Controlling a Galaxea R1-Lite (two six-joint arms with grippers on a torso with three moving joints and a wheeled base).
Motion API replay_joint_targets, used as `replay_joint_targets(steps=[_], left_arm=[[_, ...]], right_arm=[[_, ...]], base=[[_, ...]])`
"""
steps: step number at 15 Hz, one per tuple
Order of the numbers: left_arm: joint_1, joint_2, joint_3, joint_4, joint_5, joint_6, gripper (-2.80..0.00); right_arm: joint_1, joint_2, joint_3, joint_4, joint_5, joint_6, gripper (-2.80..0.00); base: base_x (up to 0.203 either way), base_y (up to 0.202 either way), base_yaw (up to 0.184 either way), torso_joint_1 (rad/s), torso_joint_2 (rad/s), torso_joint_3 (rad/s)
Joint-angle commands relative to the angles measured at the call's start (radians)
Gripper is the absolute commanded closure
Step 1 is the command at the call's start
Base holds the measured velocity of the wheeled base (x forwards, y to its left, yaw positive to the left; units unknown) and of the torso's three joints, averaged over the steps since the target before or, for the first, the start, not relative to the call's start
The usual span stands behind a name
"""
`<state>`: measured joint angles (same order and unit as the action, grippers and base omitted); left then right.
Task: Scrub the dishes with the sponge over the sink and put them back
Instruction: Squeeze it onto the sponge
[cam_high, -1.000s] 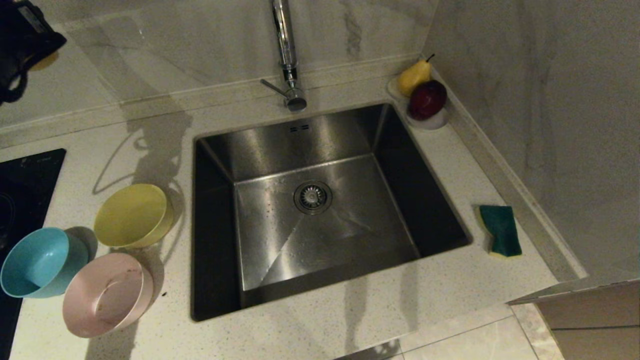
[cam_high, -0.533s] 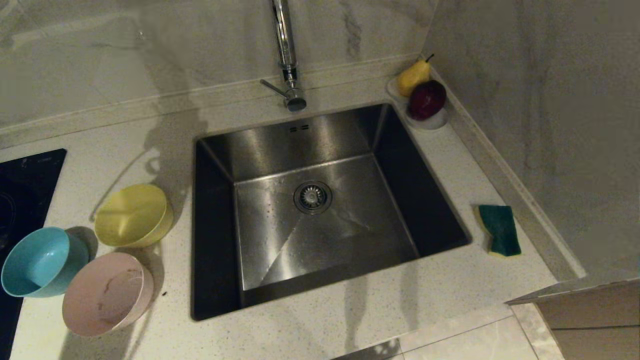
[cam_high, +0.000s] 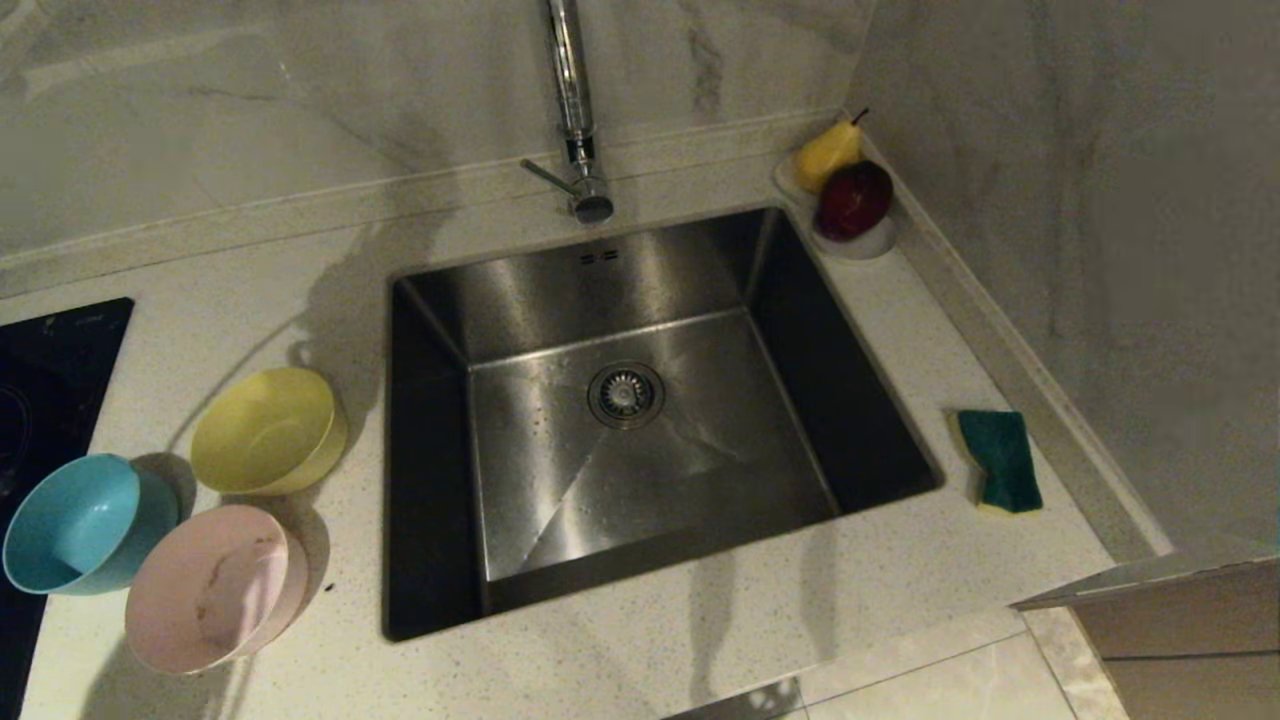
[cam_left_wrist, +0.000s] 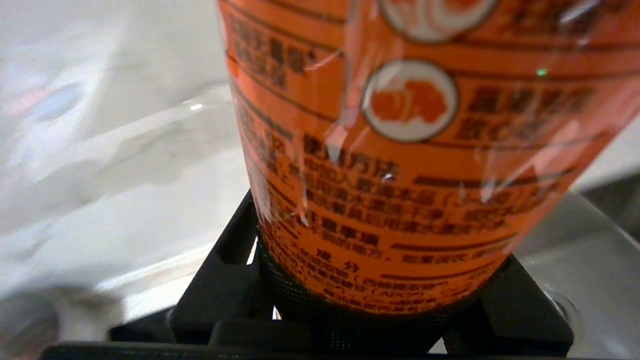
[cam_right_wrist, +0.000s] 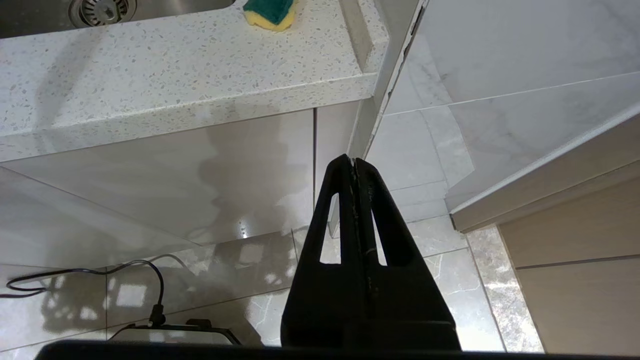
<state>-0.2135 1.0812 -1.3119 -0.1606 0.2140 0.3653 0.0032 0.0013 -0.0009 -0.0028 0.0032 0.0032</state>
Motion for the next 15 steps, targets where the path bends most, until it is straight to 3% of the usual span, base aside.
replay_joint_targets(steps=[1, 6, 10, 15], left_arm=[[-0.048, -0.003, 0.025, -0.001, -0.006, 0.030, 0.00], [-0.200, 0.032, 0.033, -0.001, 0.004, 0.057, 0.00], [-0.372, 0.102, 0.013, -0.010, 0.013, 0.093, 0.00], [-0.597, 0.220, -0.119, -0.010, 0.102, 0.169, 0.00]], right_arm=[[0.000, 0.000, 0.000, 0.000, 0.000, 0.000, 0.00], [0.000, 0.000, 0.001, 0.000, 0.000, 0.000, 0.00], [0.000, 0.000, 0.001, 0.000, 0.001, 0.000, 0.00], [0.000, 0.000, 0.000, 0.000, 0.001, 0.000, 0.00]], base=[[0.000, 0.000, 0.000, 0.000, 0.00, 0.000], [0.000, 0.000, 0.000, 0.000, 0.00, 0.000], [0.000, 0.000, 0.000, 0.000, 0.00, 0.000], [0.000, 0.000, 0.000, 0.000, 0.00, 0.000]])
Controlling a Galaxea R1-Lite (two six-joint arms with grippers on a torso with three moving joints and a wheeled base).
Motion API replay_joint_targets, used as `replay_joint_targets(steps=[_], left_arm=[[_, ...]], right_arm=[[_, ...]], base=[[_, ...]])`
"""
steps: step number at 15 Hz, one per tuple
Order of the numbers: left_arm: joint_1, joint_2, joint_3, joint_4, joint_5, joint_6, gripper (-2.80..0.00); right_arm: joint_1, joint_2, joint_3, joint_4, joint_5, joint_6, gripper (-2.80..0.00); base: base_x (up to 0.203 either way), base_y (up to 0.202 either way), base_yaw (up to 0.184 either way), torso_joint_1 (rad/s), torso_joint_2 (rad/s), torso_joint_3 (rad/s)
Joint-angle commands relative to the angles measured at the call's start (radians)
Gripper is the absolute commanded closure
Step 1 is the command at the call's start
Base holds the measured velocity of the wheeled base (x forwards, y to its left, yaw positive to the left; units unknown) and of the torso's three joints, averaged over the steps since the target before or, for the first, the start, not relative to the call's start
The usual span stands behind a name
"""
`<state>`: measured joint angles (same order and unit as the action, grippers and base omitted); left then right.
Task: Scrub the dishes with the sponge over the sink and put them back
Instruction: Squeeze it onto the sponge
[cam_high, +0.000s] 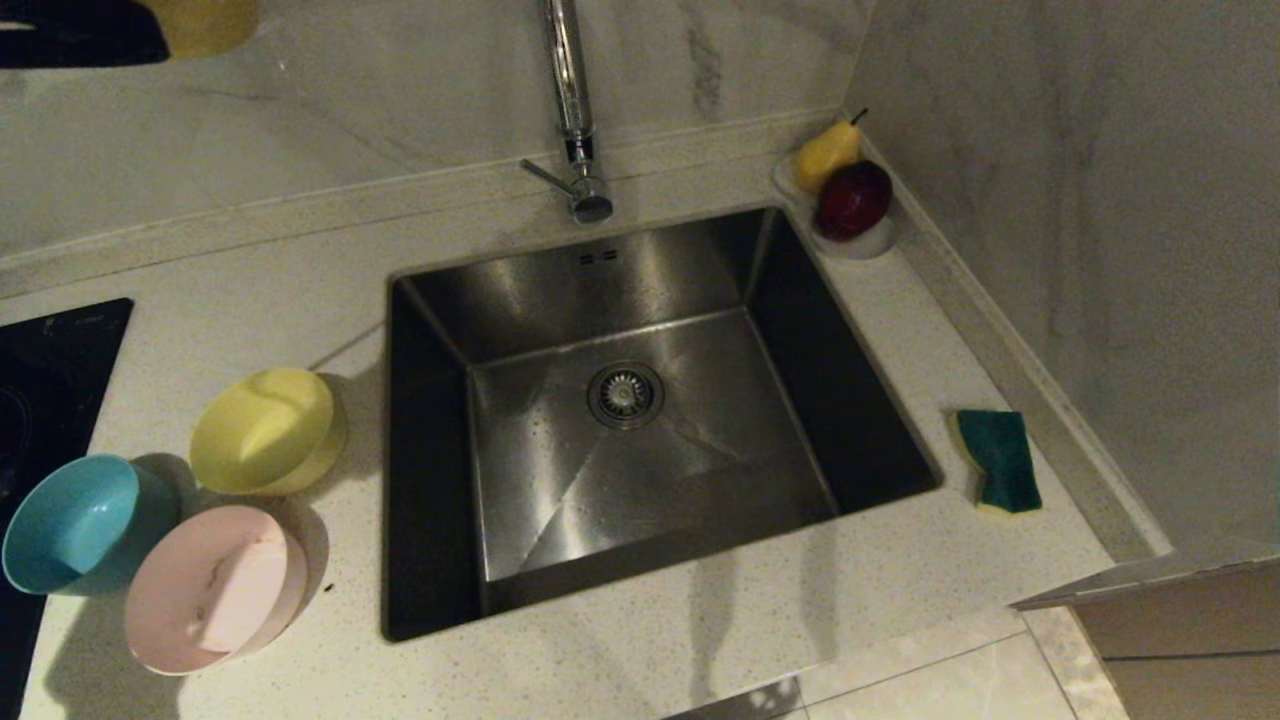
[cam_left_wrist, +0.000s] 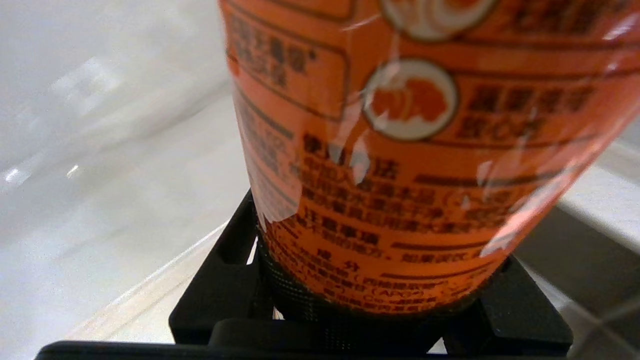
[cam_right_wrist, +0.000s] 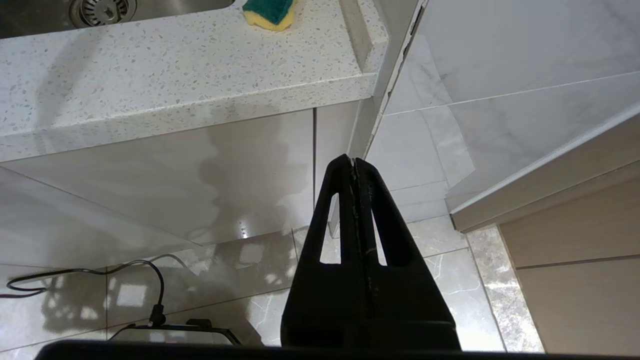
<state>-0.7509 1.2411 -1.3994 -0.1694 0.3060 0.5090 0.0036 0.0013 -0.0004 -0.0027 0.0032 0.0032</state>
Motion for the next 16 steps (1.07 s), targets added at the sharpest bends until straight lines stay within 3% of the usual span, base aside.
replay_joint_targets(steps=[1, 4, 8, 12, 16], left_arm=[[-0.076, 0.067, -0.038, -0.004, 0.015, 0.051, 0.00], [-0.126, 0.074, -0.035, 0.001, 0.016, 0.090, 0.00], [-0.217, 0.131, -0.046, -0.009, 0.069, 0.193, 0.00], [-0.383, 0.281, -0.157, -0.009, 0.206, 0.234, 0.00], [-0.479, 0.408, -0.228, -0.021, 0.287, 0.246, 0.00]], right_arm=[[-0.001, 0.000, -0.001, 0.000, 0.000, 0.000, 0.00], [-0.001, 0.000, -0.001, 0.000, 0.000, 0.000, 0.00], [0.001, 0.000, -0.001, 0.000, 0.000, 0.000, 0.00], [-0.001, 0.000, 0.000, 0.000, 0.000, 0.000, 0.00], [0.001, 0.000, -0.001, 0.000, 0.000, 0.000, 0.00]], base=[[0.000, 0.000, 0.000, 0.000, 0.00, 0.000], [0.000, 0.000, 0.000, 0.000, 0.00, 0.000], [0.000, 0.000, 0.000, 0.000, 0.00, 0.000], [0.000, 0.000, 0.000, 0.000, 0.00, 0.000], [0.000, 0.000, 0.000, 0.000, 0.00, 0.000]])
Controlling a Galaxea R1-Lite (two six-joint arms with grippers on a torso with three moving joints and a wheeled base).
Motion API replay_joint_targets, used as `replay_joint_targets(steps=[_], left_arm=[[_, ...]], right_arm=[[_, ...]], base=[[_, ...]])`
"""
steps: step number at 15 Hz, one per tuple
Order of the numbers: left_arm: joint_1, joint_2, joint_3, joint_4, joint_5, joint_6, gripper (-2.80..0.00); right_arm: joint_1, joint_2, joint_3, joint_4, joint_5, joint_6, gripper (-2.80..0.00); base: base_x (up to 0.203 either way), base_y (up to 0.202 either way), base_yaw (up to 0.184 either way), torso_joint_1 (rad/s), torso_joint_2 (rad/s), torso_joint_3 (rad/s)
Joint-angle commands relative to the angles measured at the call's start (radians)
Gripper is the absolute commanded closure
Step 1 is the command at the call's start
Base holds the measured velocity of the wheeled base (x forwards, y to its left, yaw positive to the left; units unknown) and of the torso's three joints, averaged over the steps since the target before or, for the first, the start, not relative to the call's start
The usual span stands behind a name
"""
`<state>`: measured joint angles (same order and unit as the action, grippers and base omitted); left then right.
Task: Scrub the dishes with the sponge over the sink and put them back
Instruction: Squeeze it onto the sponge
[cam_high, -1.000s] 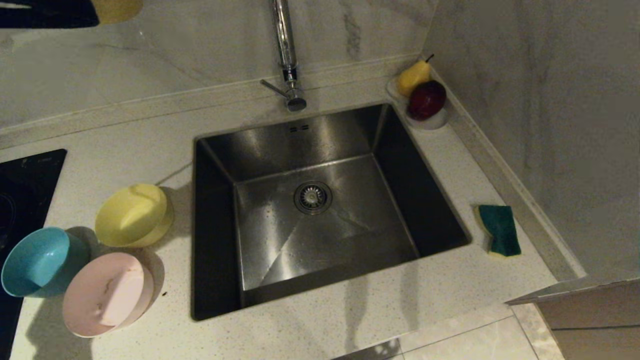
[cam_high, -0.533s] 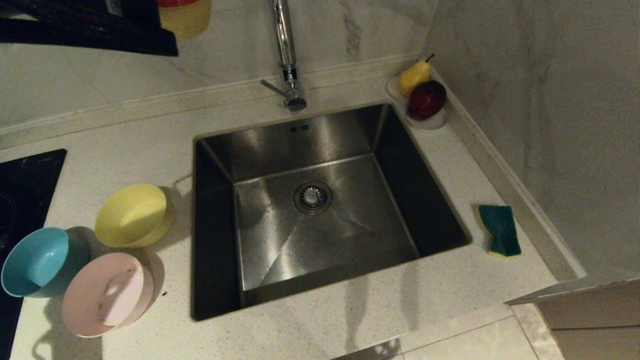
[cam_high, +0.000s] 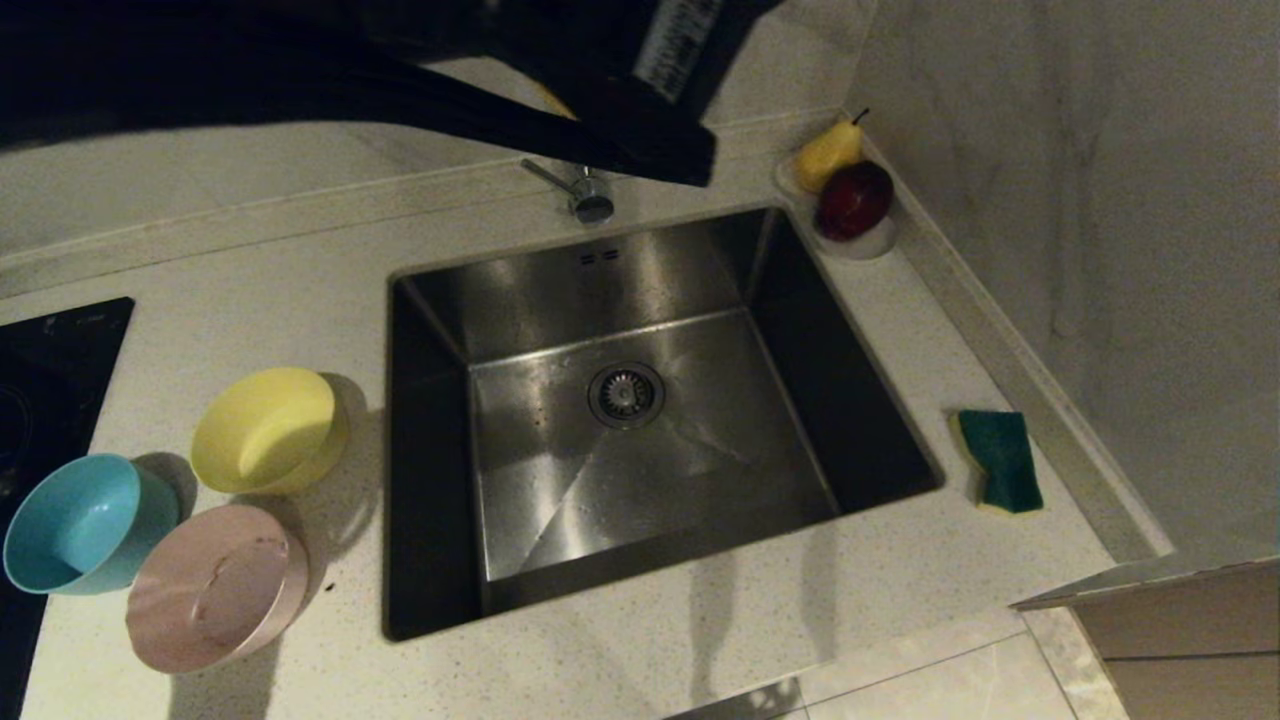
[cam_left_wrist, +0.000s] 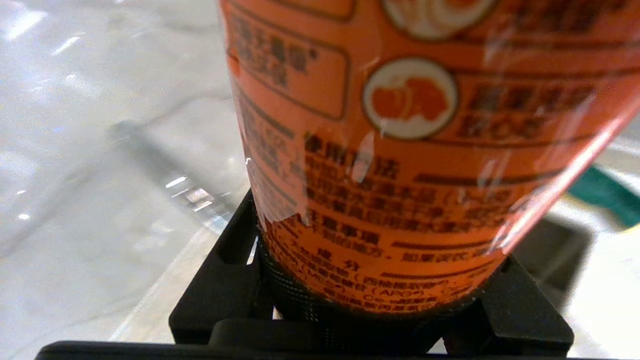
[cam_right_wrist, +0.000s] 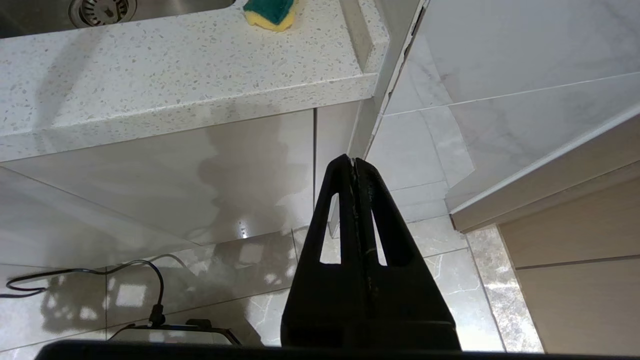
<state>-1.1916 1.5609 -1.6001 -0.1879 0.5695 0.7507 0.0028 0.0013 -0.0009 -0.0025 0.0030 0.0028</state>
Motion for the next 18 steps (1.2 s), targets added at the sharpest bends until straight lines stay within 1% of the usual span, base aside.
replay_joint_targets(steps=[1, 4, 7, 12, 15, 16, 18], left_arm=[[-0.056, 0.121, -0.038, -0.005, 0.051, 0.005, 0.00], [-0.069, 0.195, -0.044, -0.008, 0.105, 0.006, 0.00], [-0.087, 0.275, -0.033, -0.007, 0.182, 0.004, 0.00], [-0.088, 0.388, -0.033, -0.007, 0.242, 0.003, 0.00], [-0.089, 0.449, -0.033, -0.009, 0.256, 0.002, 0.00], [-0.088, 0.463, -0.030, -0.009, 0.271, 0.002, 0.00], [-0.088, 0.492, -0.014, -0.010, 0.350, -0.003, 0.00]], right_arm=[[0.000, 0.000, 0.000, -0.001, 0.000, 0.000, 0.00], [0.000, 0.000, 0.000, -0.001, 0.000, 0.000, 0.00], [0.001, 0.000, 0.001, -0.001, 0.000, 0.000, 0.00], [0.001, 0.000, 0.001, -0.001, 0.001, 0.000, 0.00], [0.000, 0.000, -0.001, -0.001, 0.002, 0.000, 0.00], [0.000, 0.000, 0.000, -0.001, 0.000, 0.000, 0.00], [0.001, 0.000, -0.001, -0.001, 0.000, 0.000, 0.00]], base=[[0.000, 0.000, 0.000, 0.000, 0.00, 0.000], [0.000, 0.000, 0.000, 0.000, 0.00, 0.000], [0.000, 0.000, 0.000, 0.000, 0.00, 0.000], [0.000, 0.000, 0.000, 0.000, 0.00, 0.000], [0.000, 0.000, 0.000, 0.000, 0.00, 0.000], [0.000, 0.000, 0.000, 0.000, 0.00, 0.000], [0.000, 0.000, 0.000, 0.000, 0.00, 0.000]])
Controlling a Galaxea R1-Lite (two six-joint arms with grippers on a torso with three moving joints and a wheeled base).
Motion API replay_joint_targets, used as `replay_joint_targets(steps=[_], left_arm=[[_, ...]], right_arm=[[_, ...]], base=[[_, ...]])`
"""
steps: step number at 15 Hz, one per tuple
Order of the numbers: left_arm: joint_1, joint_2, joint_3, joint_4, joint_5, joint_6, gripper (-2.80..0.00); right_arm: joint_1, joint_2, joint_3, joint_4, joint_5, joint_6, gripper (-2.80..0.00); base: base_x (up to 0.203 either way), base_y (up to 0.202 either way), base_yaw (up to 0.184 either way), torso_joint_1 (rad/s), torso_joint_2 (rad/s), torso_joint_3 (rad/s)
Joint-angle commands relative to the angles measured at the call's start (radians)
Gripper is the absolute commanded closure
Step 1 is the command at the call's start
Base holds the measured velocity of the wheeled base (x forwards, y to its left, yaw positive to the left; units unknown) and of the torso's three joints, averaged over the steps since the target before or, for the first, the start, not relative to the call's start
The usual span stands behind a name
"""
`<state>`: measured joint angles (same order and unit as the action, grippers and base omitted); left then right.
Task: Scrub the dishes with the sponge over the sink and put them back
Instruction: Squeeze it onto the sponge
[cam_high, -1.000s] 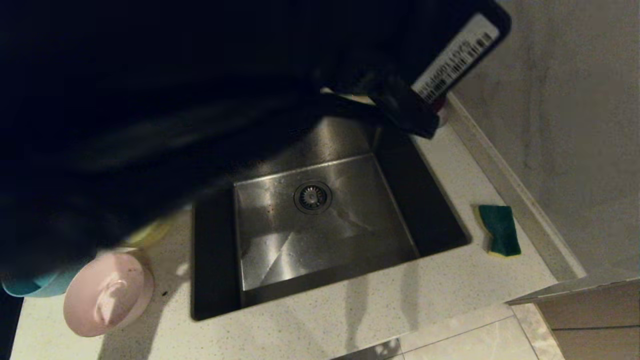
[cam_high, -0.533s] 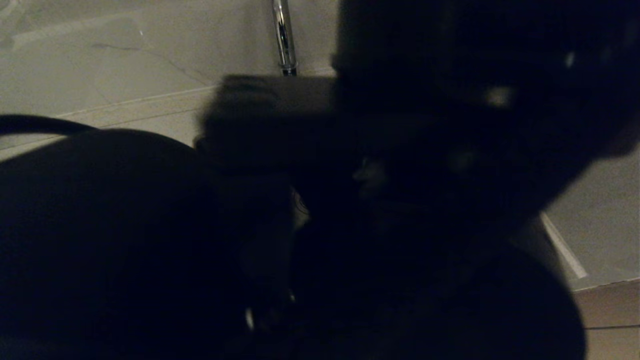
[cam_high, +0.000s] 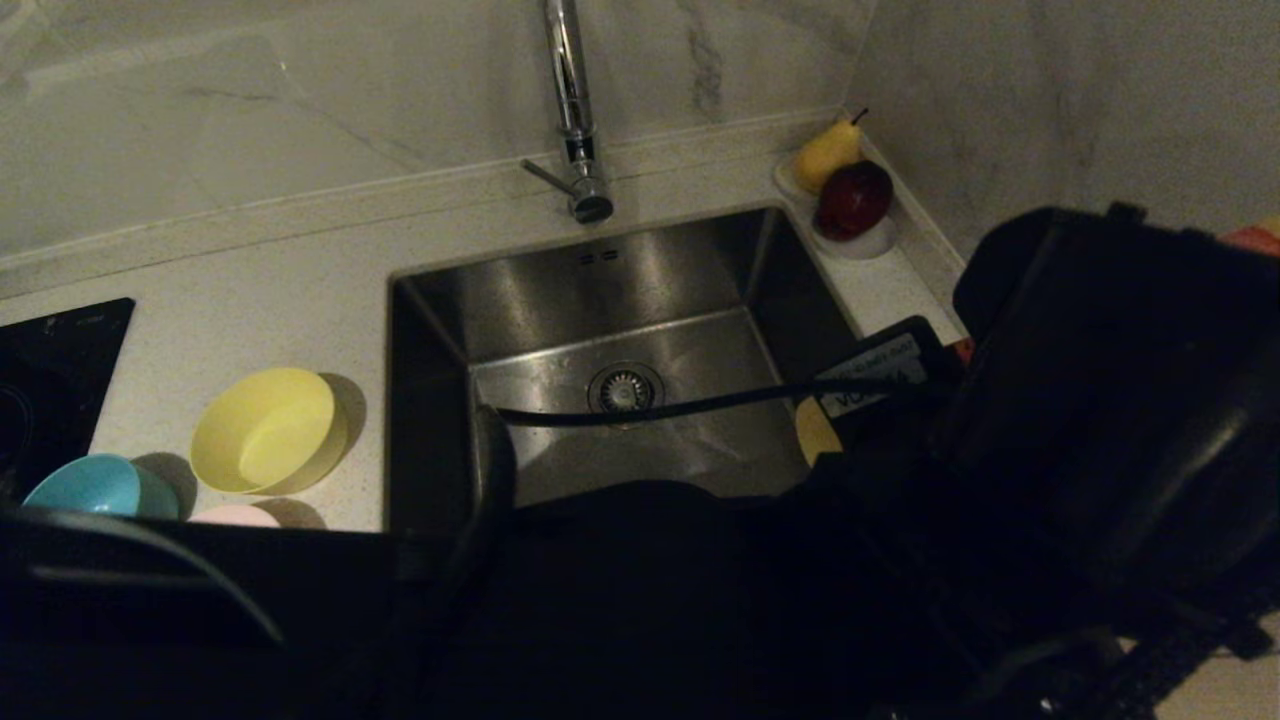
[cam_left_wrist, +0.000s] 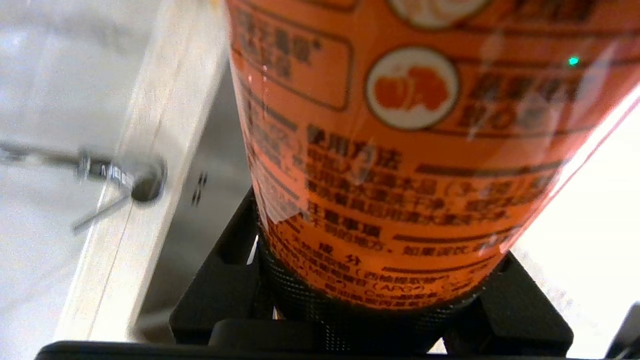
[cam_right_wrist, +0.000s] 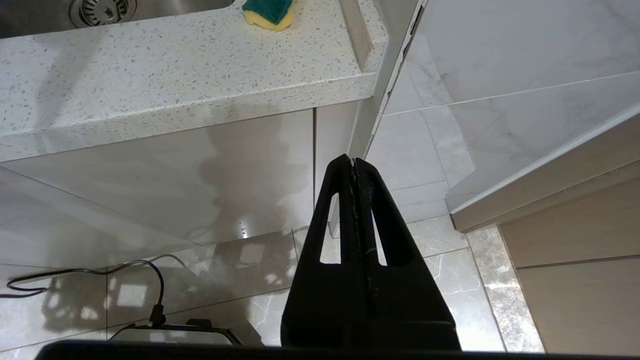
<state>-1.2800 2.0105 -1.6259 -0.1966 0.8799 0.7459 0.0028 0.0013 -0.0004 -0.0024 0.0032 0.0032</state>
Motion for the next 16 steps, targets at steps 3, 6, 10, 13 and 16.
replay_joint_targets(steps=[3, 6, 10, 13, 16], left_arm=[[0.001, 0.072, 0.013, -0.002, 0.051, -0.002, 0.00], [0.002, 0.102, 0.015, 0.003, 0.062, 0.006, 0.00], [0.015, 0.138, 0.018, 0.017, 0.096, 0.008, 0.00], [0.024, 0.173, 0.017, 0.020, 0.112, 0.012, 0.00], [0.028, 0.196, 0.051, 0.020, 0.143, 0.015, 0.00]], right_arm=[[0.002, 0.000, -0.001, -0.001, 0.000, 0.000, 0.00], [0.002, 0.000, 0.000, -0.001, 0.000, 0.000, 0.00], [0.000, 0.000, -0.001, -0.001, 0.000, 0.000, 0.00], [0.001, 0.000, 0.000, -0.001, 0.000, 0.000, 0.00], [0.000, 0.000, 0.000, -0.001, 0.000, 0.000, 0.00]], base=[[0.000, 0.000, 0.000, 0.000, 0.00, 0.000], [0.000, 0.000, 0.000, 0.000, 0.00, 0.000], [0.000, 0.000, 0.000, 0.000, 0.00, 0.000], [0.000, 0.000, 0.000, 0.000, 0.00, 0.000], [0.000, 0.000, 0.000, 0.000, 0.00, 0.000]])
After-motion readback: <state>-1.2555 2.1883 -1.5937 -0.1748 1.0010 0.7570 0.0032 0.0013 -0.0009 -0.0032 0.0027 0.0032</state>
